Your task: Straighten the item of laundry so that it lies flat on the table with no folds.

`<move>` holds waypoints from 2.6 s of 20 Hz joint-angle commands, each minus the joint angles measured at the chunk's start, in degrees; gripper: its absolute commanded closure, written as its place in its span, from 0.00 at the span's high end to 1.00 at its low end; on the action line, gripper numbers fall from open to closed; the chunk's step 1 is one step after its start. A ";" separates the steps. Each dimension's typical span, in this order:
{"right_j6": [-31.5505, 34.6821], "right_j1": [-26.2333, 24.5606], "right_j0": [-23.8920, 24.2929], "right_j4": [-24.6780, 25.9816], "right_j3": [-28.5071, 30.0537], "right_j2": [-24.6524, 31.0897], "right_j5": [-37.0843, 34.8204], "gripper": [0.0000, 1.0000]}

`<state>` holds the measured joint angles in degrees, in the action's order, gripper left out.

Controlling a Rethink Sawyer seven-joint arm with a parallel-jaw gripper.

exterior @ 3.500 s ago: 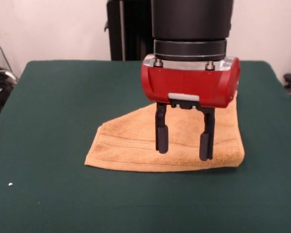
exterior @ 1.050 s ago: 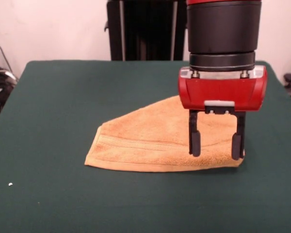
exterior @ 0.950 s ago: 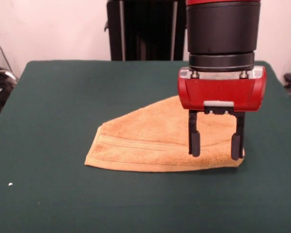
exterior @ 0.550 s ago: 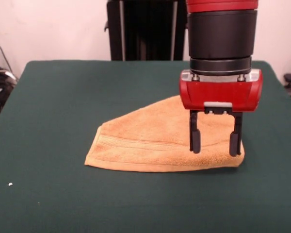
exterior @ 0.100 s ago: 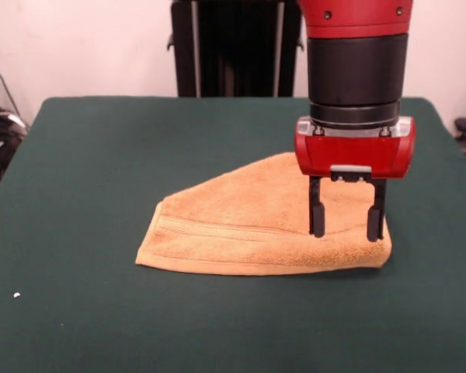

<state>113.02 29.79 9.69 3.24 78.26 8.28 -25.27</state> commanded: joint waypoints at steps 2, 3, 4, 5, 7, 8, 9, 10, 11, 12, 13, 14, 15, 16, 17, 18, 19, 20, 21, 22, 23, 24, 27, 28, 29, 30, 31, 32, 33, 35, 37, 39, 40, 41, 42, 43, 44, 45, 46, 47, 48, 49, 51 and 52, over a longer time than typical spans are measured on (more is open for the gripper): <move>8.15 -1.88 -2.14 -1.61 9.32 4.89 2.54 1.00; 8.23 -2.27 -2.12 -1.64 9.25 5.04 3.11 1.00; 8.32 -2.65 -2.09 -1.67 9.18 5.20 3.68 1.00; 8.36 -3.07 -2.06 -1.73 9.11 5.38 4.21 1.00; 8.52 -3.95 -2.04 -1.81 8.92 5.62 5.26 1.00; 8.69 -4.34 -2.11 -1.84 8.81 5.59 5.79 1.00; 8.85 -4.73 -2.18 -1.87 8.70 5.57 6.32 1.00; 9.03 -5.15 -2.24 -1.91 8.60 5.56 6.90 1.00; 9.20 -5.57 -2.34 -1.90 8.43 5.49 7.51 1.00; 9.38 -6.00 -2.44 -1.89 8.26 5.41 8.13 1.00; 9.46 -6.42 -2.53 -1.91 8.11 5.36 8.67 1.00; 9.49 -6.63 -2.56 -1.92 8.03 5.34 8.97 1.00; 9.51 -6.84 -2.59 -1.93 7.95 5.32 9.28 1.00; 9.52 -7.54 -2.58 -1.91 7.68 5.42 10.00 1.00; 9.48 -7.79 -2.55 -1.97 7.64 5.48 10.24 1.00; 9.48 -8.05 -2.58 -2.04 7.58 5.46 10.52 1.00; 9.47 -8.32 -2.63 -2.09 7.45 5.38 10.70 1.00; 9.56 -8.59 -2.75 -2.13 7.35 5.22 10.96 1.00; 9.66 -8.93 -2.85 -2.19 7.20 5.05 11.24 1.00; 9.80 -9.29 -2.98 -2.22 7.09 4.89 11.65 1.00; 9.87 -9.67 -3.01 -2.25 7.01 4.83 12.06 1.00; 9.97 -10.06 -2.99 -2.29 6.97 4.86 12.54 1.00; 9.86 -11.00 -2.69 -2.36 6.99 5.25 13.51 1.00; 9.90 -11.19 -2.63 -2.39 7.11 5.37 13.91 1.00; 10.00 -11.35 -2.59 -2.44 7.24 5.43 14.29 1.00; 10.05 -11.37 -2.60 -2.48 7.36 5.45 14.42 1.00; 10.10 -11.39 -2.61 -2.53 7.48 5.47 14.56 1.00; 10.37 -11.33 -2.60 -2.56 7.97 5.55 14.87 1.00; 10.63 -11.26 -2.64 -2.62 8.40 5.55 15.15 1.00; 11.14 -11.09 -2.74 -2.75 9.26 5.53 15.63 1.00; 11.29 -10.61 -2.54 -2.97 10.26 5.80 15.40 1.00; 11.64 -9.26 -2.34 -3.31 12.04 5.96 14.73 1.00; 11.94 -8.49 -2.28 -3.54 13.07 6.00 14.43 1.00; 12.27 -7.70 -2.27 -3.79 14.17 6.04 14.17 1.00; 12.55 -6.96 -2.30 -4.09 15.20 6.06 13.89 1.00; 12.81 -6.31 -2.32 -4.35 16.10 6.10 13.68 1.00; 12.96 -5.77 -2.33 -4.66 16.85 6.16 13.43 1.00; 13.08 -5.30 -2.43 -4.97 17.47 6.12 13.33 1.00; 13.23 -4.90 -2.56 -5.29 18.03 6.06 13.31 1.00; 13.28 -4.59 -2.66 -5.55 18.45 5.99 13.34 1.00; 13.26 -4.30 -2.70 -5.83 18.91 6.01 13.32 1.00; 13.26 -4.02 -2.73 -6.08 19.27 5.99 13.23 1.00; 13.16 -3.31 -2.92 -6.71 19.96 5.71 12.88 1.00; 13.06 -2.89 -3.01 -6.98 20.28 5.52 12.65 1.00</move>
<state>113.02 24.24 9.04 0.46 90.48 8.28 -11.55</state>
